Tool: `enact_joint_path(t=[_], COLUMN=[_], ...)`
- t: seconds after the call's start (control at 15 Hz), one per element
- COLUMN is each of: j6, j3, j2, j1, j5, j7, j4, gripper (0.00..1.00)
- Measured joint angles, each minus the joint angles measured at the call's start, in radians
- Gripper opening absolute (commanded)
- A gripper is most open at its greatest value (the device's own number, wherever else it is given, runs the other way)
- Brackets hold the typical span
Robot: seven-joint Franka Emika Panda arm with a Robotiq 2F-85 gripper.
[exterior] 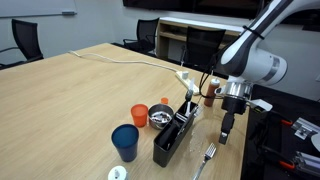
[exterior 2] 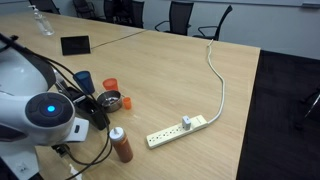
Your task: Take the fork and put it in the black cutlery holder
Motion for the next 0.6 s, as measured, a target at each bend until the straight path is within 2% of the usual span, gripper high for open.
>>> enact_joint_path(t=[0.6], j6=[-0.002], j3=[0.025], j2=[0.088], j1=[0.001], j5=[0.000], j7=[0.000], j4=[0.083], gripper=[1.00])
